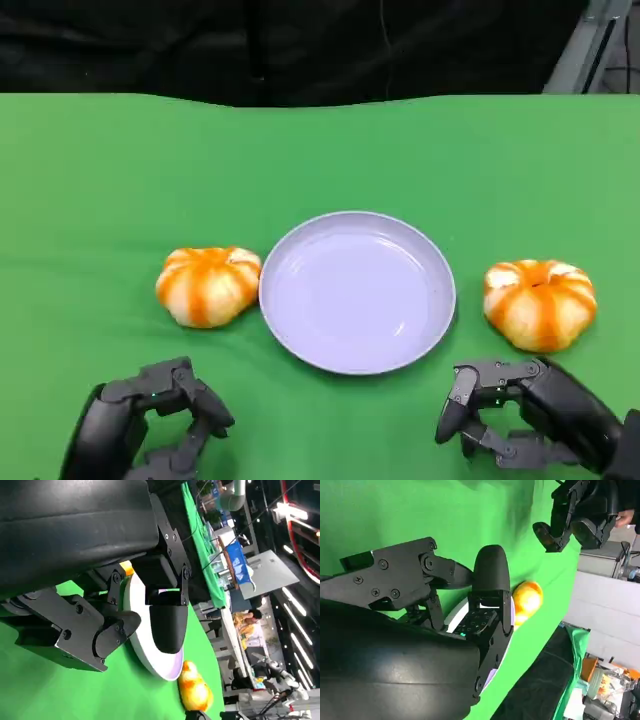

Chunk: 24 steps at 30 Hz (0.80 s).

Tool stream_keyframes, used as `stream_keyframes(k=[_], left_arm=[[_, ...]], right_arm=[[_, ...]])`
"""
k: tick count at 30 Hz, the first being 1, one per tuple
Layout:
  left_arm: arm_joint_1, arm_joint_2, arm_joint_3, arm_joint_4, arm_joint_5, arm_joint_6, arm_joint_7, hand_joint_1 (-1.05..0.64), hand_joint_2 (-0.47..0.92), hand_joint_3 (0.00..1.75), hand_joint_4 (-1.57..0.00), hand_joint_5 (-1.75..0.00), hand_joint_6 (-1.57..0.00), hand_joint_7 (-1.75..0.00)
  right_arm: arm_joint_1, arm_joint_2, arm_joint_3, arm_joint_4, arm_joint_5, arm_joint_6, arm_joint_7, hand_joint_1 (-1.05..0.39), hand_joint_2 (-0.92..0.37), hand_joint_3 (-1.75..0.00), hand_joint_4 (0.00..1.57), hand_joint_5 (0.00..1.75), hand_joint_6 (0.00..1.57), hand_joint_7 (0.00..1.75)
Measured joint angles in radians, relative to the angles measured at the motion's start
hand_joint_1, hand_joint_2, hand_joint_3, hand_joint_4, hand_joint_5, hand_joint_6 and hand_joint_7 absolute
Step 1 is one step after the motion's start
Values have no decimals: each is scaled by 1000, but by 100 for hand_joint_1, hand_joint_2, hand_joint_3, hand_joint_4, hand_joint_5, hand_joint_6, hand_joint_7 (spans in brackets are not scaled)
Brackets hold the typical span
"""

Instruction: Grasp the bread from the table and place it into the plate.

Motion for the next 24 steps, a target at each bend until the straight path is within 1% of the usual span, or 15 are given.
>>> stream_keyframes(k=[1, 2, 3, 4, 5, 8, 13, 17, 20, 23, 24], left_arm=[[0, 0, 0, 0, 0, 0, 0, -12, 76, 40, -90, -52, -96, -37], [-1, 0, 0, 0, 0, 0, 1, -14, 85, 21, -95, -30, -100, -18], [-2, 0, 1, 0, 0, 0, 3, -15, 88, 15, -97, -21, -101, -11], [-5, 0, 1, 0, 0, 0, 6, -16, 89, 11, -98, -17, -102, -7], [-9, 0, 2, 0, 0, 0, 6, -13, 91, 9, -96, -12, -98, -3], [-16, -1, 2, -6, -14, 8, 4, -9, 92, 8, -92, -7, -88, 0], [-17, -2, 3, -30, -67, 50, -31, -10, 92, 8, -89, -4, -82, 0], [-19, -2, 5, -41, -101, 56, -67, -19, 92, 6, -85, -1, -72, 0], [-27, -2, 7, -47, -125, 59, -91, -21, 92, 6, -84, -1, -70, 0], [-35, -1, 9, -54, -133, 63, -102, -33, 92, 5, -80, -1, -66, 0], [-37, 0, 10, -60, -130, 62, -102, -38, 92, 4, -77, 0, -65, 0]], right_arm=[[0, 0, 0, 0, 0, 0, 1, -9, -87, -57, 71, 160, 80, 110], [0, 0, 0, 0, 0, 0, 2, -9, -87, -56, 71, 160, 80, 109], [0, 0, 0, 0, 1, 0, 3, -9, -87, -56, 71, 160, 80, 109], [0, 0, 0, 0, 1, 0, 4, -9, -87, -56, 71, 160, 80, 109], [0, 0, 0, 0, 1, 0, 5, -8, -87, -56, 72, 160, 81, 109], [0, 0, 0, 0, 1, 0, 6, -9, -87, -57, 72, 160, 81, 109], [0, 0, -1, 0, 0, 0, 6, -8, -86, -57, 72, 160, 81, 109], [0, 0, -1, 0, 0, 0, 6, -8, -86, -58, 71, 161, 81, 109], [0, 0, -1, 0, 0, 0, 6, -8, -86, -59, 72, 161, 81, 110], [0, 0, -1, -1, 0, 0, 6, -9, -86, -59, 71, 160, 80, 110], [0, 0, -1, -1, -1, 0, 5, -9, -86, -59, 71, 160, 81, 110]])
